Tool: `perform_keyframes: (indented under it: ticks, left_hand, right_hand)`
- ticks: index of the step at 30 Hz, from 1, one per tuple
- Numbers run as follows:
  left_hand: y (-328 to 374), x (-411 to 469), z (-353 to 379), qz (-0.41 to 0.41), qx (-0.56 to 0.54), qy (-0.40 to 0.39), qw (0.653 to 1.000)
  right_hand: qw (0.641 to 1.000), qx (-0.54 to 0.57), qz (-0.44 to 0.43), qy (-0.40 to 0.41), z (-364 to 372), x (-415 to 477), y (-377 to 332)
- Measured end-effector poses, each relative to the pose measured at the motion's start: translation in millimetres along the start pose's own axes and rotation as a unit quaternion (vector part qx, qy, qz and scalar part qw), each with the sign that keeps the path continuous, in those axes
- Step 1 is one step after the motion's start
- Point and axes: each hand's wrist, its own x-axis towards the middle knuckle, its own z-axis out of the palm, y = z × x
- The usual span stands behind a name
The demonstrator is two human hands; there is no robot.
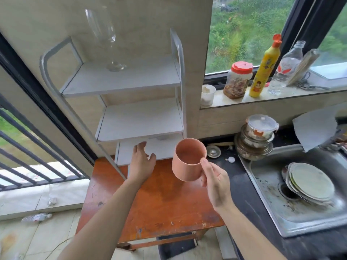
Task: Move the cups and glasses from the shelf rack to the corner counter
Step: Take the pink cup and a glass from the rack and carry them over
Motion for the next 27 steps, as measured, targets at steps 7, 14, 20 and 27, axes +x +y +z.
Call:
perform_keyframes:
  ticks: [7,14,20,27]
  left_hand:
    - [29.1,79.5,34.3,-0.056,0.006,-0.058,0.997]
    - [30.8,80.7,49.0,-0.112,-0.021,-0.044,0.992]
    - [27.7,2.8,40.4,-0.126,-0.175,0.007,0.976]
    - [6.9,-69.4,10.8,-0.211,-0.323,-0.017,0.922]
  right_hand:
    - [0.994,-0.064,0.069,0.064,-26.8,-5.5,22.7]
    - [0.980,-0.085,0.148,0.101,-27.2,3.8,41.0]
    - [0.970,-0.069,0.196,0.122,-3.1,15.0,46.1]
    - [0.971,-0.059,0.204,0.107,12.5,13.8,48.7]
